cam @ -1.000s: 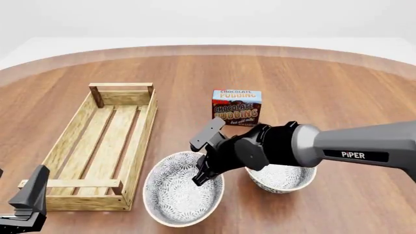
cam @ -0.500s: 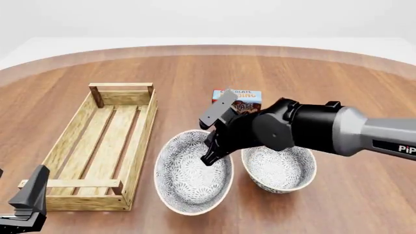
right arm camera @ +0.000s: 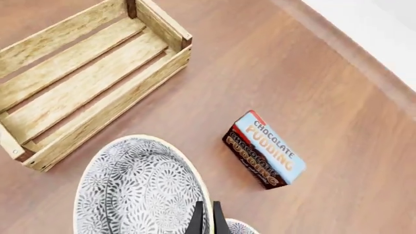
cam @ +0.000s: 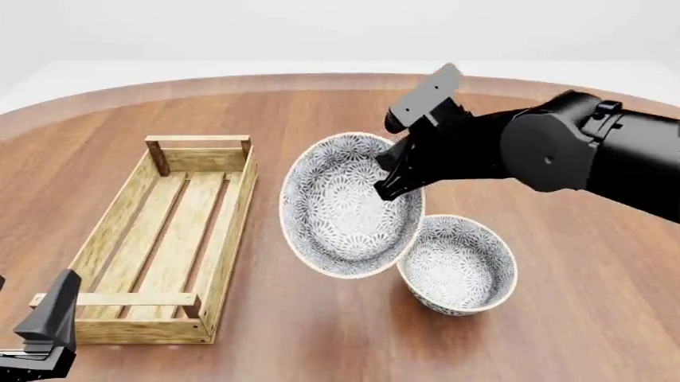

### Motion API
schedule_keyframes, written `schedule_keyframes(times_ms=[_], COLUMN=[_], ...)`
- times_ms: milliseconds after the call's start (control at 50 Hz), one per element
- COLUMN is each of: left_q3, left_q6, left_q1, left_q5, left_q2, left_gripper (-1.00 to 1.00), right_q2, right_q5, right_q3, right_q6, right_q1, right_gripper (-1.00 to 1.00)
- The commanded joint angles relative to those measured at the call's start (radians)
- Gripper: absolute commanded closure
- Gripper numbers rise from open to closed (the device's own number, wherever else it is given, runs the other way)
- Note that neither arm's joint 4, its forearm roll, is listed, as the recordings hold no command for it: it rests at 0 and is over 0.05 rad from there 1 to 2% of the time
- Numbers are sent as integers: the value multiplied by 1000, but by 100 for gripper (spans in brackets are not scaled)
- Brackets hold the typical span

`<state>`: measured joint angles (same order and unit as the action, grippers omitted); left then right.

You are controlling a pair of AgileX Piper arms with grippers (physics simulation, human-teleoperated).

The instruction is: Stack the left bowl on the right bowl and place them in the tray.

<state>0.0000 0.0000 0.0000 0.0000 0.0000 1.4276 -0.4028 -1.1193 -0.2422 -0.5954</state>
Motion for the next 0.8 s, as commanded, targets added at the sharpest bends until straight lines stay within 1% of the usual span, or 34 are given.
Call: schedule_keyframes(times_ms=[20,40,60,100,140,200,220,300,340,440,600,620,640,720,740,800], left_q3=[0,0,0,0,0,0,0,0,0,0,0,0,0,0,0,0], left_q6=[0,0,0,0,0,0,0,0,0,0,0,0,0,0,0,0], left_q1=[0,0,0,0,0,0,0,0,0,0,0,0,0,0,0,0], left_q5=[0,0,0,0,0,0,0,0,0,0,0,0,0,0,0,0], left_q2=[0,0,0,0,0,0,0,0,0,0,0,0,0,0,0,0], left_gripper=[-100,-100,-100,-100,-100,-100,-100,-100,-100,-100,-100,-100,-100,-100,-100,-100], right_q2=[-144,-144,-164,-174,-185,-193,-200,-215,-220,-229,-242,-247,-247,-259,-265,-270], right_q5=[0,0,-2,-5,-5,-2,-1,9,19,37,85,92,92,120,138,155], right_q3=[-22,-22,-28,-25,-21,-11,-6,19,39,74,158,172,172,214,239,265], right_q6=[58,58,108,124,163,163,192,242,259,273,328,342,342,367,385,401], right_q1=[137,137,147,164,170,182,181,195,207,227,255,257,257,271,277,291], right_gripper=[100,100,100,100,100,100,100,100,100,100,100,100,100,100,100,100])
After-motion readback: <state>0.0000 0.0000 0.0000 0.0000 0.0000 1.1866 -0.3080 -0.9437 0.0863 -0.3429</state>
